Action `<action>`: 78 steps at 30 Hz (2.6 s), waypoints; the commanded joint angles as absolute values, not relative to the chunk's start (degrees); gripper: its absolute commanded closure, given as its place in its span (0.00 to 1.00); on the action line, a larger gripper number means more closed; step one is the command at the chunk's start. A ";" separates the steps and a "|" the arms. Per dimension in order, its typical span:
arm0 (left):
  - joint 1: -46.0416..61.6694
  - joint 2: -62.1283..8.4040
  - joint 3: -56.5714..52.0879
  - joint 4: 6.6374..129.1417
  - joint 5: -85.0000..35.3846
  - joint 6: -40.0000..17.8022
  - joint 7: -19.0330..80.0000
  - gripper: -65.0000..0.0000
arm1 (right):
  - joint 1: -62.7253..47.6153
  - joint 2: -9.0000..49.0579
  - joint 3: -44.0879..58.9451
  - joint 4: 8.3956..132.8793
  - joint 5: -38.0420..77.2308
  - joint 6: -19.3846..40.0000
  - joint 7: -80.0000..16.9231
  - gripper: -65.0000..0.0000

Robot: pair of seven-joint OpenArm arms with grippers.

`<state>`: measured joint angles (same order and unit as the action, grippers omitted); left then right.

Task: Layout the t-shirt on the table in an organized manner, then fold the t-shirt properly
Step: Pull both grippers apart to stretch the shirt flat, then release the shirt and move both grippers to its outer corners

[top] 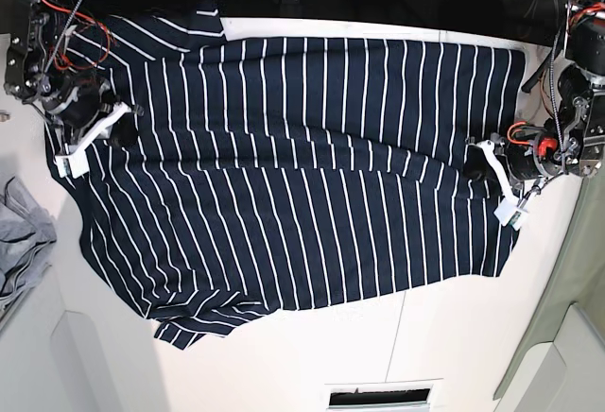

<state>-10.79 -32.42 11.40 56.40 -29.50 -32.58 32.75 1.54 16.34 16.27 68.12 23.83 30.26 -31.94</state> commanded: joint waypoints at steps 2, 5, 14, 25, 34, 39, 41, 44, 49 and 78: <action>-13.69 -33.01 15.31 54.33 -23.68 -27.55 34.44 0.89 | 4.73 16.99 16.47 66.35 21.96 29.39 -32.34 1.00; -17.85 -32.99 20.25 52.45 -22.79 -24.56 32.97 0.89 | 9.15 16.97 16.47 62.24 21.85 29.41 -32.32 1.00; -26.79 -32.08 24.10 46.17 -21.37 -24.64 31.07 0.89 | 19.64 16.97 16.47 51.70 21.71 29.41 -31.24 1.00; -31.29 -36.40 24.08 50.74 -35.00 -31.48 39.57 0.82 | 21.02 17.98 16.82 57.87 22.09 29.39 -35.59 1.00; -29.61 -47.86 23.59 56.88 -63.96 -40.00 54.35 0.70 | 7.49 23.05 22.98 76.77 31.00 29.39 -45.45 1.00; -21.02 -51.94 17.87 56.90 -77.10 -40.00 60.62 0.69 | -3.38 25.74 28.95 80.40 35.51 30.09 -46.37 1.00; -16.73 -52.29 13.80 56.97 -79.59 -40.00 61.89 0.69 | -6.48 25.87 31.29 80.40 35.62 31.51 -46.39 1.00; -10.63 -52.23 7.86 58.22 -82.41 -40.00 62.81 0.68 | -10.09 25.89 32.97 80.40 36.32 31.77 -46.50 1.00; -1.30 -52.18 0.51 63.70 -83.37 -40.00 63.05 0.52 | -14.00 25.82 32.86 80.34 37.34 31.79 -46.54 0.84; 10.66 -47.29 -18.20 66.63 -72.40 -40.00 56.25 0.52 | -15.11 16.64 20.23 80.25 41.17 32.25 -51.27 0.61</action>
